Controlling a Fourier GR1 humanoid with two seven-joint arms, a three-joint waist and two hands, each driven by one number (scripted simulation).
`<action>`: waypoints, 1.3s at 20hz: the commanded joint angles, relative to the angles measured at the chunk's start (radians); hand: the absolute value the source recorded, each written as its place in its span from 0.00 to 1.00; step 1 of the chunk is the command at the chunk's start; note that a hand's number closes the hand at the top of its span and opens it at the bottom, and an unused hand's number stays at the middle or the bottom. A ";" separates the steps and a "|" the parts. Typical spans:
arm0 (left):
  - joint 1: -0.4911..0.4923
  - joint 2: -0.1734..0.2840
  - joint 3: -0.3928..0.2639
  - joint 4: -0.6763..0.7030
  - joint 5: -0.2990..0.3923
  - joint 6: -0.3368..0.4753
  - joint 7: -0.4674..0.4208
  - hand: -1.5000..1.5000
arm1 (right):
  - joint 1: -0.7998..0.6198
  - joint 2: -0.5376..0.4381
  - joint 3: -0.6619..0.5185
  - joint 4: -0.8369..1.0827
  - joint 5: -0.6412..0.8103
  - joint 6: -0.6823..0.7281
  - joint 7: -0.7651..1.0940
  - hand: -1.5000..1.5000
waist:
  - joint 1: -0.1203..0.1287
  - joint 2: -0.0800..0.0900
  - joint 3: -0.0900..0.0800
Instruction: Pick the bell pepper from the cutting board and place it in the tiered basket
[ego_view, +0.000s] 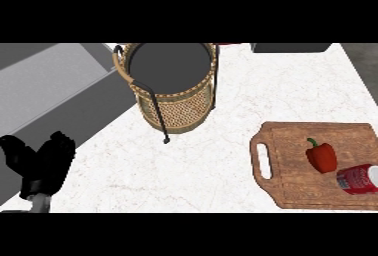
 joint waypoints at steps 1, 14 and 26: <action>-0.127 -0.050 -0.104 -0.025 -0.017 -0.067 -0.007 0.50 | -0.013 0.014 0.058 -0.031 0.162 0.043 0.210 0.00 | -0.006 0.005 0.000; -0.153 -0.068 -0.097 0.050 -0.039 -0.087 -0.030 0.50 | -0.146 0.154 0.216 -0.027 0.417 0.209 0.521 0.00 | -0.002 -0.004 0.006; -0.133 -0.084 -0.093 0.067 -0.046 -0.105 -0.044 0.50 | -0.194 0.215 0.171 0.116 0.453 0.132 0.481 0.00 | 0.001 -0.004 0.007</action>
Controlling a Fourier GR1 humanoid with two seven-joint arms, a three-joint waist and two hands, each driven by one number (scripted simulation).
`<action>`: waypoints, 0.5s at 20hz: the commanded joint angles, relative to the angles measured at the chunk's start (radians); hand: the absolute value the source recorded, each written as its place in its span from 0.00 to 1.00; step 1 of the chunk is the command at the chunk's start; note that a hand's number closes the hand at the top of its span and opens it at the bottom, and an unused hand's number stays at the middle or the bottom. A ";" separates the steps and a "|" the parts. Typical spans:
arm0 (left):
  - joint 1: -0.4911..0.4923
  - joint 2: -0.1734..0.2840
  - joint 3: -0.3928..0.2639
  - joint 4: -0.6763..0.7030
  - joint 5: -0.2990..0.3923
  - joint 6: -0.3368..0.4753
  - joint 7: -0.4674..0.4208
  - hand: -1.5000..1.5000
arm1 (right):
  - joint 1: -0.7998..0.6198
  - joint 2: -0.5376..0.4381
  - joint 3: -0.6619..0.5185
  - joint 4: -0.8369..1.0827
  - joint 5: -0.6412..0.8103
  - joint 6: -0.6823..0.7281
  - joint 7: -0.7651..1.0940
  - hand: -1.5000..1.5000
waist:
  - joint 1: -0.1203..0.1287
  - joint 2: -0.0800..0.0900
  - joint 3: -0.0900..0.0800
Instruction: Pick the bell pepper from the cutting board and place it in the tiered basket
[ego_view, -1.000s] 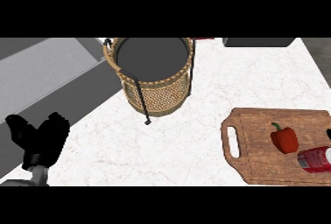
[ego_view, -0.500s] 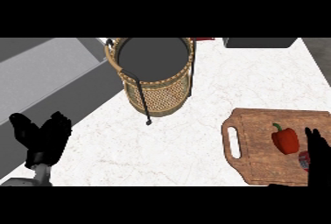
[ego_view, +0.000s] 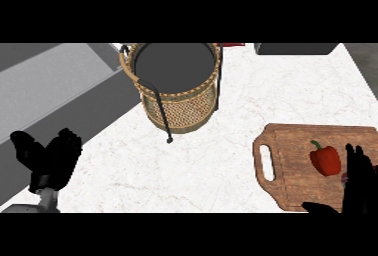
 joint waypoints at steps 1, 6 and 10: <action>-0.106 -0.054 -0.086 0.033 -0.009 -0.101 -0.050 0.50 | -0.040 0.046 0.006 0.083 0.028 -0.024 -0.004 0.00 | -0.015 0.010 -0.003; -0.104 -0.030 -0.071 0.005 -0.017 -0.105 -0.038 0.50 | -0.045 0.034 -0.033 0.103 -0.023 -0.056 -0.065 0.00 | -0.016 0.008 -0.002; -0.144 -0.043 -0.080 0.030 -0.020 -0.115 -0.017 0.50 | -0.091 0.036 -0.081 0.173 -0.085 -0.075 -0.120 0.00 | -0.008 0.009 -0.001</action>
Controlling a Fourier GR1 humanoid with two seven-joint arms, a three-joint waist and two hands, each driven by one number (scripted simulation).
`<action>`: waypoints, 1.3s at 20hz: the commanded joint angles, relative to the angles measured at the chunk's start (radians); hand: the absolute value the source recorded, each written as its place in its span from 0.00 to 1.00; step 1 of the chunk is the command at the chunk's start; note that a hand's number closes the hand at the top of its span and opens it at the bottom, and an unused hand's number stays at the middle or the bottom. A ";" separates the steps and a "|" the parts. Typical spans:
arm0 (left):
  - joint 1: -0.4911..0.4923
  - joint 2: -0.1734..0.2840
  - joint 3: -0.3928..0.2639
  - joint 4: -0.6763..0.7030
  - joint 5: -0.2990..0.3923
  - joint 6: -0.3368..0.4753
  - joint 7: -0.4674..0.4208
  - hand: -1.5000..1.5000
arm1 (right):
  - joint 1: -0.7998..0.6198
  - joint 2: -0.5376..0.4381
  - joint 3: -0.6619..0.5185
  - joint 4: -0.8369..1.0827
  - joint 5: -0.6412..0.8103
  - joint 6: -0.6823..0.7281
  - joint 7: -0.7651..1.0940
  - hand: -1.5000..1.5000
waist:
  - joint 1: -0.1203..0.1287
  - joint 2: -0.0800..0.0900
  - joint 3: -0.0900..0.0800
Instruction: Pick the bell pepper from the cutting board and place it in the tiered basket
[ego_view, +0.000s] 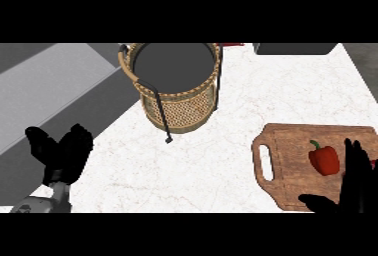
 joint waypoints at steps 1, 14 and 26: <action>-0.077 -0.017 -0.049 0.038 -0.006 -0.111 -0.043 0.50 | -0.030 0.002 -0.045 0.088 -0.060 -0.011 -0.055 0.00 | -0.006 0.005 0.006; -0.141 -0.066 -0.069 0.101 -0.060 -0.064 -0.042 0.50 | -0.107 0.046 -0.118 0.304 -0.138 -0.069 -0.206 0.00 | -0.003 0.006 0.007; -0.104 -0.060 -0.057 0.093 -0.049 -0.110 -0.082 0.50 | -0.199 0.051 -0.120 0.455 -0.177 -0.047 -0.417 1.00 | 0.006 0.006 0.006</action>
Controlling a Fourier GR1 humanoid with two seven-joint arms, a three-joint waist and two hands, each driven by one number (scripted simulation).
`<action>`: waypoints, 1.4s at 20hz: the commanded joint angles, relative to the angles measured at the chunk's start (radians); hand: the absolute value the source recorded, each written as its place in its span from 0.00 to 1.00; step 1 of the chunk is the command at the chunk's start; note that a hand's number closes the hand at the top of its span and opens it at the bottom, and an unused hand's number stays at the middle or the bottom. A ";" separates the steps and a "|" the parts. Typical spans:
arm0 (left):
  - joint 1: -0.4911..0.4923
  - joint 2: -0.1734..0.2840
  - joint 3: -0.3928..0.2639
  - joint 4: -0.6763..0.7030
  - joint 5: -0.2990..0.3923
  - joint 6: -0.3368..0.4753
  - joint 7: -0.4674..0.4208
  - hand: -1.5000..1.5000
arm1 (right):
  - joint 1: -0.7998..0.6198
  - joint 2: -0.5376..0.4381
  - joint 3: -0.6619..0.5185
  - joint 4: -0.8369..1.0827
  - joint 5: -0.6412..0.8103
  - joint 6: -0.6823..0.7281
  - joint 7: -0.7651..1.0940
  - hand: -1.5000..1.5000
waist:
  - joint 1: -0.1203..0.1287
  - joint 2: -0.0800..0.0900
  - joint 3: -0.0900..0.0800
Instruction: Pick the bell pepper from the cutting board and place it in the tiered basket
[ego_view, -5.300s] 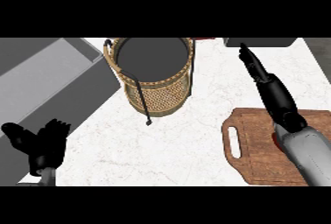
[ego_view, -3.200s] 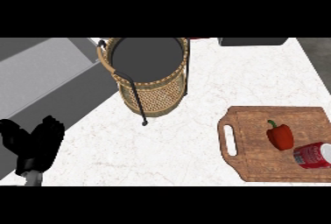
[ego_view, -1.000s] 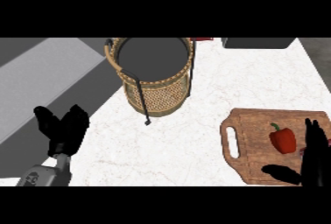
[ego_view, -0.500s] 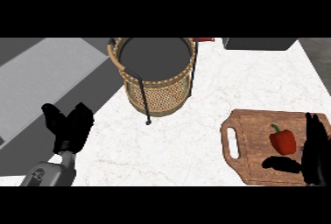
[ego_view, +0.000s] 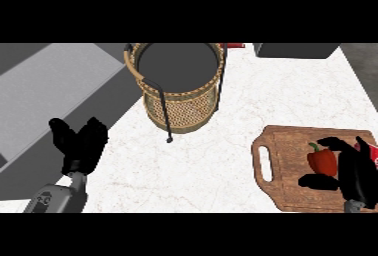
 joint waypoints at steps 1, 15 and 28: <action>-0.044 0.007 -0.028 -0.011 -0.008 -0.070 -0.014 0.50 | -0.050 0.093 0.044 0.112 0.071 -0.043 0.023 1.00 | 0.000 0.014 0.030; -0.045 -0.013 -0.065 -0.009 -0.030 -0.069 -0.019 0.50 | -0.140 -0.060 0.246 0.039 0.025 0.360 -0.260 1.00 | 0.037 0.022 0.026; -0.033 0.000 -0.026 -0.010 -0.010 -0.071 -0.025 0.50 | -0.293 -0.121 -0.058 -0.446 -0.453 0.709 -0.123 1.00 | -0.030 0.005 0.027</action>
